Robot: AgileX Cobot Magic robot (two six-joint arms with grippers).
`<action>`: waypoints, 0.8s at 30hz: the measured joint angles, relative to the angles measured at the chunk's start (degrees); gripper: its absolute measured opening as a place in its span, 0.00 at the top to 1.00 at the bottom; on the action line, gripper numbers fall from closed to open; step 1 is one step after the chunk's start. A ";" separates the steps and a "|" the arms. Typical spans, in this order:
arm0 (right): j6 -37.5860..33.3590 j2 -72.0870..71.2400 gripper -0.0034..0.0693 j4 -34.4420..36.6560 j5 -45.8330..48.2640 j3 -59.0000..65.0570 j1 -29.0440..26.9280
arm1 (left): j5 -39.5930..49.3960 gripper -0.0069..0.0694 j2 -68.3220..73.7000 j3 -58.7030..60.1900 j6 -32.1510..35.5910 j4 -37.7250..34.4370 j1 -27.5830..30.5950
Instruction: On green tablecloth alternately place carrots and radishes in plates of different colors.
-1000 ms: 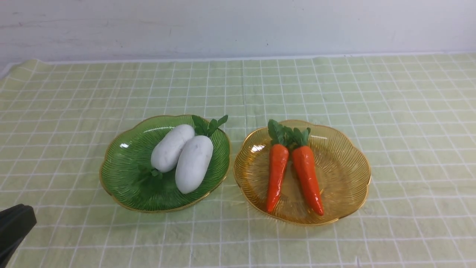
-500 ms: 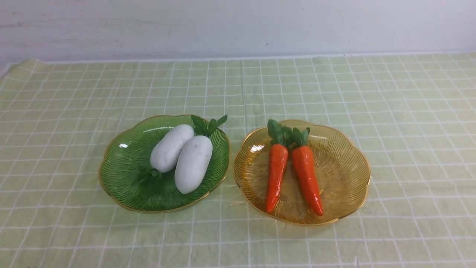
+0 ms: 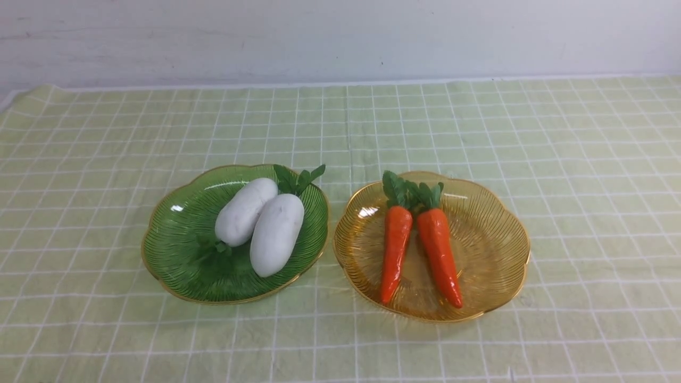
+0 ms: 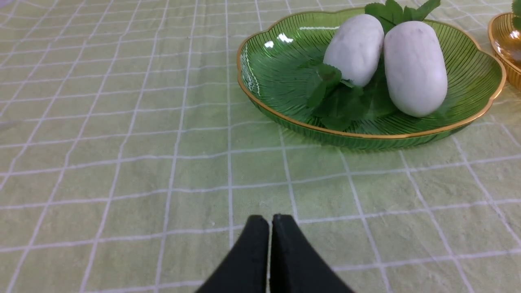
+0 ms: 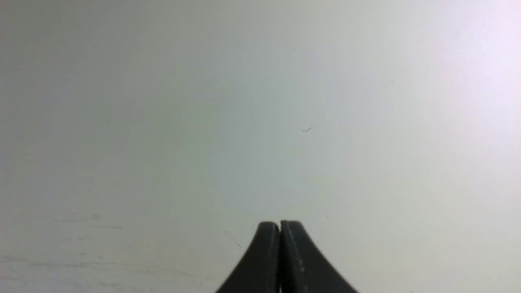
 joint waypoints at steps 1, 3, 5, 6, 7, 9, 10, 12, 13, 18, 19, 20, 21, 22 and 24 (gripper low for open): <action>0.00 0.00 0.97 0.00 0.00 0.00 0.00 | 0.00 0.92 0.00 0.00 0.00 0.00 0.00; 0.00 0.00 0.97 0.00 0.00 0.00 0.00 | 0.00 0.92 0.00 0.00 0.00 0.00 0.00; -0.07 0.00 0.97 0.00 0.00 0.00 0.00 | 0.00 0.92 0.00 0.00 0.00 0.00 0.00; -0.23 0.00 0.97 0.00 0.00 0.00 0.00 | 0.00 0.92 0.00 0.00 0.00 0.00 0.00; -0.48 0.00 0.97 0.00 0.00 0.00 0.00 | 0.00 0.92 0.00 0.00 0.00 0.00 0.00; -1.33 0.00 0.97 -0.27 0.23 0.00 0.00 | 0.00 0.92 0.00 0.00 0.00 0.00 0.00; -1.60 0.00 0.97 -0.68 0.62 0.00 0.00 | 0.00 0.92 0.00 0.00 0.00 0.00 0.00; -2.66 0.00 0.97 -1.75 2.83 0.15 -0.63 | 0.00 0.92 0.00 0.00 0.00 0.00 0.00; -3.04 0.00 0.97 -2.11 3.62 0.40 -1.20 | 0.00 0.92 0.00 0.00 0.00 0.00 0.00; -4.84 0.00 0.97 -6.08 10.07 6.15 -7.91 | 0.00 0.92 0.00 0.00 0.00 -0.05 0.00; -5.10 0.00 0.97 -7.16 11.75 9.83 -10.20 | 0.00 0.92 0.00 0.00 0.00 -0.05 0.00; -5.10 0.00 0.97 -7.70 12.60 13.44 -11.66 | 0.00 0.92 0.00 0.00 0.00 -0.05 0.00; -5.10 0.00 0.97 -7.82 12.81 13.97 -12.09 | 0.00 0.92 0.00 0.00 0.00 -0.05 0.00; -5.10 0.00 0.97 -7.84 13.96 17.77 -13.41 | 0.00 0.92 0.00 0.00 0.00 -0.05 0.00; -4.84 0.07 0.97 -7.58 16.20 19.56 -14.71 | 0.13 0.92 0.00 0.00 0.00 -0.05 0.00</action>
